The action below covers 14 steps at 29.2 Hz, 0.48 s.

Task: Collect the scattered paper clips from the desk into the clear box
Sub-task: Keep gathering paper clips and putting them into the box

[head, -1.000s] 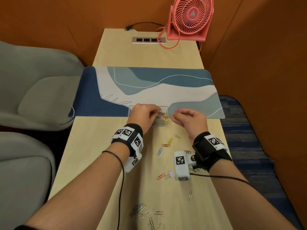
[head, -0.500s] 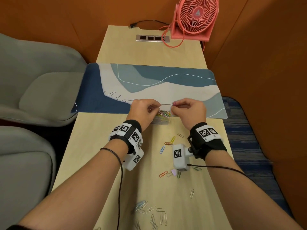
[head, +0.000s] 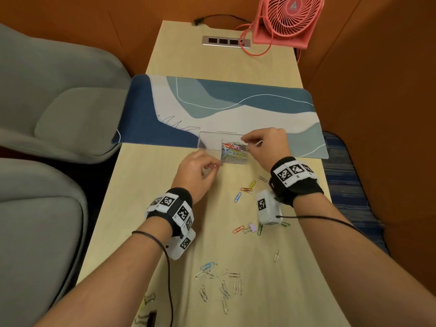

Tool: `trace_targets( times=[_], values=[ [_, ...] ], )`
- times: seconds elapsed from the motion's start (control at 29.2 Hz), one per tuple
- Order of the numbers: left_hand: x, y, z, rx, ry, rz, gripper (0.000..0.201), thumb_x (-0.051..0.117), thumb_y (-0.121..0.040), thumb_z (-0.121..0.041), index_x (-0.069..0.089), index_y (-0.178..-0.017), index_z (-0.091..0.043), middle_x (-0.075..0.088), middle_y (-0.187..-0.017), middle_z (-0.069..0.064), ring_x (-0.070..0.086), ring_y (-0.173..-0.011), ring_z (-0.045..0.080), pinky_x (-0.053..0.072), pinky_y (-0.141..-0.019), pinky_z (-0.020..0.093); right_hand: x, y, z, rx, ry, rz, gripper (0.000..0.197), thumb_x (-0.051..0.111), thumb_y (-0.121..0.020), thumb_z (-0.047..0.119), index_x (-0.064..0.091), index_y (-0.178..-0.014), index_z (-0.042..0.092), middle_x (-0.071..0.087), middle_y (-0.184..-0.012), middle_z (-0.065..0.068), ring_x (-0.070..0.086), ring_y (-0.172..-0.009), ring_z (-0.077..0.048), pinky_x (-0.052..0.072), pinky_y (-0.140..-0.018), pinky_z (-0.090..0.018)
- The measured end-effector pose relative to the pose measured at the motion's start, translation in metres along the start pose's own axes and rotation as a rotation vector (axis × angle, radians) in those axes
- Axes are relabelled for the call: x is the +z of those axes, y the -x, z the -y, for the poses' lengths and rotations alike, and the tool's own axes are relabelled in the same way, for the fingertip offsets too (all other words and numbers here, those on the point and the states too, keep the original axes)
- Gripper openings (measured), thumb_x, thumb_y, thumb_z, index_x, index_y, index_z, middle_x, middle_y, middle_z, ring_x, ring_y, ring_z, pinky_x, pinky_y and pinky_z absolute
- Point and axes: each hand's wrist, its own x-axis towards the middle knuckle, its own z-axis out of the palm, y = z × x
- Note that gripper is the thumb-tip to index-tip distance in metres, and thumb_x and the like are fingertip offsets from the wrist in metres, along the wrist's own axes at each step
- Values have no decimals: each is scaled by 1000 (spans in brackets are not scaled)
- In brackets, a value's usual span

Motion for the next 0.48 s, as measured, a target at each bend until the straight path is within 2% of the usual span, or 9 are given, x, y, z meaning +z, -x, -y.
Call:
trace_targets(
  times=[0.1, 0.14, 0.21, 0.27, 0.34, 0.41, 0.48],
  values=[
    [10, 10, -5, 22, -68, 180, 28, 60, -83, 1, 72, -99, -19, 57, -93, -4, 52, -85, 11, 49, -78, 29, -11, 23, -17, 107, -60, -160, 30, 55, -80, 0, 77, -87, 18, 75, -88, 1, 67, -82, -11, 51, -87, -22],
    [15, 11, -9, 30, -108, 260, 37, 55, -82, 7, 71, -105, -18, 56, -100, -2, 52, -93, 14, 49, -82, 33, -13, 32, -27, 171, -26, -158, 33, 52, -81, -2, 77, -88, 19, 74, -91, 1, 67, -86, -14, 49, -87, -21],
    [26, 13, -21, 34, -209, 444, 57, 48, -78, 14, 62, -123, -18, 51, -117, 2, 48, -110, 20, 48, -89, 40, -9, 49, -47, 255, 95, -29, 41, 48, -82, -7, 75, -100, 18, 71, -105, -3, 64, -97, -19, 45, -87, -21],
    [39, 12, -32, 69, -297, 558, 59, 49, -83, 8, 50, -136, -18, 43, -135, 4, 40, -124, 23, 45, -97, 39, 0, 63, -64, 189, 232, 180, 53, 49, -76, -13, 68, -117, 14, 61, -125, -8, 57, -111, -24, 43, -95, -25],
    [50, 10, -41, 162, -352, 621, 58, 50, -88, 2, 42, -143, -14, 35, -148, 8, 33, -135, 25, 37, -108, 37, 11, 73, -76, 58, 331, 337, 63, 51, -73, -14, 57, -131, 10, 48, -139, -11, 48, -124, -29, 36, -107, -29],
    [59, 11, -45, 228, -401, 695, 60, 50, -87, 1, 37, -145, -8, 32, -152, 11, 29, -139, 27, 29, -114, 36, 20, 84, -83, -28, 394, 393, 64, 51, -76, -11, 48, -138, 7, 40, -145, -14, 40, -131, -31, 30, -112, -31],
    [62, 17, -46, 240, -433, 711, 59, 49, -88, 0, 36, -146, -4, 34, -151, 12, 30, -139, 27, 26, -115, 36, 26, 98, -83, -87, 417, 401, 60, 51, -81, -9, 47, -138, 6, 41, -144, -16, 39, -131, -33, 29, -112, -33]
  ],
)
